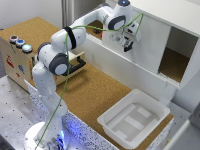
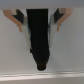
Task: Move the door all the way to the left
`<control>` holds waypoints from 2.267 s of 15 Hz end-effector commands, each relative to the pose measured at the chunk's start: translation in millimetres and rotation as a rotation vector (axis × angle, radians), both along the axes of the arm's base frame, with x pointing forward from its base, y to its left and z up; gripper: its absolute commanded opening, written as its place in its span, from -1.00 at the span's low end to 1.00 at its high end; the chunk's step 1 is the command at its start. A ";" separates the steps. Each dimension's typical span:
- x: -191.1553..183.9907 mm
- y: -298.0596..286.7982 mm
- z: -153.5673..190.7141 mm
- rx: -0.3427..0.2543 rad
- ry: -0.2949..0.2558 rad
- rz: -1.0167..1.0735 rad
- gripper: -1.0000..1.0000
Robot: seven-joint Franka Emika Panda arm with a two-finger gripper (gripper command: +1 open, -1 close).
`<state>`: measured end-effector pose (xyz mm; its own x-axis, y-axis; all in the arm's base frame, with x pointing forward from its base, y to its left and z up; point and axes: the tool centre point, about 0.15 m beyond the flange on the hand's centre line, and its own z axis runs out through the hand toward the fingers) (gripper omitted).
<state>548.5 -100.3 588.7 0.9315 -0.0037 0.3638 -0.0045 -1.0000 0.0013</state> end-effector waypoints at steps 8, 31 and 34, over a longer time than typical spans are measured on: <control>2.3 132.8 -7.0 -0.124 0.007 -0.038 -1.00; 1.8 285.3 4.1 -0.120 -0.051 0.236 1.00; -17.7 272.3 11.3 -0.144 -0.070 0.229 1.00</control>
